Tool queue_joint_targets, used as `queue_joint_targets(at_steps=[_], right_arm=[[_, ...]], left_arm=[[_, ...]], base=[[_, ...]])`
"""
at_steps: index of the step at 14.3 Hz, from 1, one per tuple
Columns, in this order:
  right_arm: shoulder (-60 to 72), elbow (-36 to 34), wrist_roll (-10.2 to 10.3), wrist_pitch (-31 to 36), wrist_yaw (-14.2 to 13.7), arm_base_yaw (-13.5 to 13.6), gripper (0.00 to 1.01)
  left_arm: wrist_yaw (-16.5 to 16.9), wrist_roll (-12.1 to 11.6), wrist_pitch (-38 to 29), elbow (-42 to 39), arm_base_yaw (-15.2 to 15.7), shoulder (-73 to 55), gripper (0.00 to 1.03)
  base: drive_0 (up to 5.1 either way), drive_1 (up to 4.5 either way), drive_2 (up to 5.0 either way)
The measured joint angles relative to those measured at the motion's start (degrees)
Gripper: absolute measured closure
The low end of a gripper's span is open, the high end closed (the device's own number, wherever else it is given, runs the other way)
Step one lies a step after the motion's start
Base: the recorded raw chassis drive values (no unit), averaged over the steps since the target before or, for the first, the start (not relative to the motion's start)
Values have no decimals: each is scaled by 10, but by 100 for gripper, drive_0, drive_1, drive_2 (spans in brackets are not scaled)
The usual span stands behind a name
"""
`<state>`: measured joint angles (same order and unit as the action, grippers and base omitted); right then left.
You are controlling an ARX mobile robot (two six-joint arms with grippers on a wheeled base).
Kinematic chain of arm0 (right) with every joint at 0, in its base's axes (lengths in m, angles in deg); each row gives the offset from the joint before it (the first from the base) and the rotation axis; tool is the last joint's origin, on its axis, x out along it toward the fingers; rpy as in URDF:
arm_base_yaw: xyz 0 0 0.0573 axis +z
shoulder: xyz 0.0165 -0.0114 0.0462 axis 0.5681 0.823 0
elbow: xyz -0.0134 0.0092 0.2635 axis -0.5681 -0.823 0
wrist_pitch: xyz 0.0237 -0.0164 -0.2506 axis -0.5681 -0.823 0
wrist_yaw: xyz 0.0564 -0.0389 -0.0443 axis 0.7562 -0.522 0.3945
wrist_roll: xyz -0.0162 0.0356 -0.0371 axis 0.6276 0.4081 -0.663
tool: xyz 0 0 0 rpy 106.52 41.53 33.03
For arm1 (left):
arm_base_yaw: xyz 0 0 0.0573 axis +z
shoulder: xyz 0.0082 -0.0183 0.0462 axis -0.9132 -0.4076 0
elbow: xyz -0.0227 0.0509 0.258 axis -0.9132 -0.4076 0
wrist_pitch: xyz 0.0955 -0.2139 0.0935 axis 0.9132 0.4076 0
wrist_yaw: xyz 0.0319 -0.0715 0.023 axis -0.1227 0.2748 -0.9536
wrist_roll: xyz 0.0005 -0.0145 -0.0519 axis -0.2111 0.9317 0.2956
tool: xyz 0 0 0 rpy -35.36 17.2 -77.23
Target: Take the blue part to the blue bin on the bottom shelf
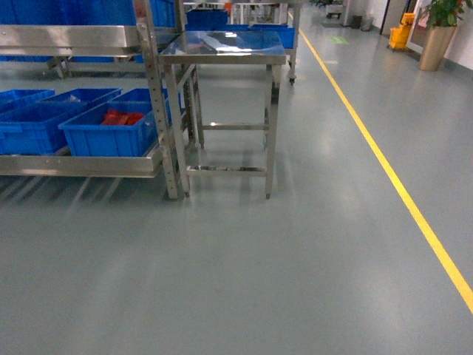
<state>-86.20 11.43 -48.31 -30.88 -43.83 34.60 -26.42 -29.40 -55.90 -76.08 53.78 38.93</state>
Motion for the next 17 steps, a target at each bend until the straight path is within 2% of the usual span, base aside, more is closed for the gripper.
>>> queue_joint_targets(at_steps=[17], right_arm=[[0, 0, 0, 1, 0, 0, 3]], left_arm=[[0, 0, -1, 0, 0, -1, 59]], base=[[5, 438, -429]])
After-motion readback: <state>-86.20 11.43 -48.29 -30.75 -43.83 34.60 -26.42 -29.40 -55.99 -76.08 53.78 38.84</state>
